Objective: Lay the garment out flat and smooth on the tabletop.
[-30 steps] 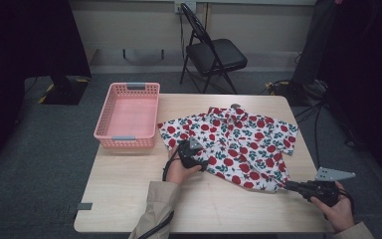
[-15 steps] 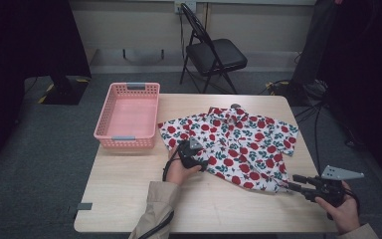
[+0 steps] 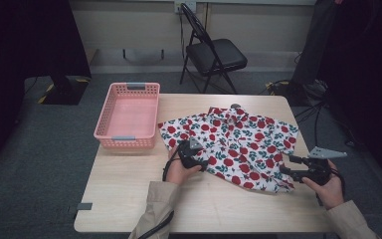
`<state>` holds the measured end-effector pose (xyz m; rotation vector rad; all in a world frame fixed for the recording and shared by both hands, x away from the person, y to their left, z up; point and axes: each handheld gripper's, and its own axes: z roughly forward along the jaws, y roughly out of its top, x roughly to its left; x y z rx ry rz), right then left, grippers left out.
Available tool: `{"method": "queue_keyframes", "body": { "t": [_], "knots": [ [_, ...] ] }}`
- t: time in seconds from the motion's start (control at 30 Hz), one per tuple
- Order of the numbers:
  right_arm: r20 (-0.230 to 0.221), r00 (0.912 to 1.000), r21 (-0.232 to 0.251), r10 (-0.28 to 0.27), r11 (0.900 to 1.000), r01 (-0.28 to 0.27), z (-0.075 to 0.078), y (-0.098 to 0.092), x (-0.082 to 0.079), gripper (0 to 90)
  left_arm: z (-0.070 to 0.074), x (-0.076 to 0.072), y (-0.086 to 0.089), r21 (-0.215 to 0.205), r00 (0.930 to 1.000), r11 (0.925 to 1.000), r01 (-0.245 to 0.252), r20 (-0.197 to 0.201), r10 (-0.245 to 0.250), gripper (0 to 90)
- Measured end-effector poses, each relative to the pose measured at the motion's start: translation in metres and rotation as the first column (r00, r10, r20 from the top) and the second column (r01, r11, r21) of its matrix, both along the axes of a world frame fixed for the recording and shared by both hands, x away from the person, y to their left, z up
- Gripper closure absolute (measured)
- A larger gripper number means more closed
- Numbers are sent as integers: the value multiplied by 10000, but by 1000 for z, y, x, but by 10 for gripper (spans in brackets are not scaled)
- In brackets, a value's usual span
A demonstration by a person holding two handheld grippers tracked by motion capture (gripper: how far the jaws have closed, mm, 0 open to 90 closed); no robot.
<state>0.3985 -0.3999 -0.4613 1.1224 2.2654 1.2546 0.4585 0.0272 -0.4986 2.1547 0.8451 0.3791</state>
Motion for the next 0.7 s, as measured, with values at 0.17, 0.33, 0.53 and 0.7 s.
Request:
{"method": "queue_keyframes", "body": {
  "t": [0.17,0.33,0.53,0.7],
  "knots": [
    [-150,9995,-420,-274,9988,267,-11,7,18,225,0,0,0,2,10000,10000,0,-2,0,250],
    [-222,9983,-693,-541,9962,525,-21,13,31,195,0,0,0,8,10000,10000,3,0,-3,250],
    [-389,9962,-972,-781,9925,740,-30,15,39,190,0,0,0,4,10000,10000,-5,-1,5,250],
    [-433,9954,-1328,-858,9880,794,-36,17,43,180,0,0,0,9,10000,10000,-15,-3,15,250]
  ]
}}
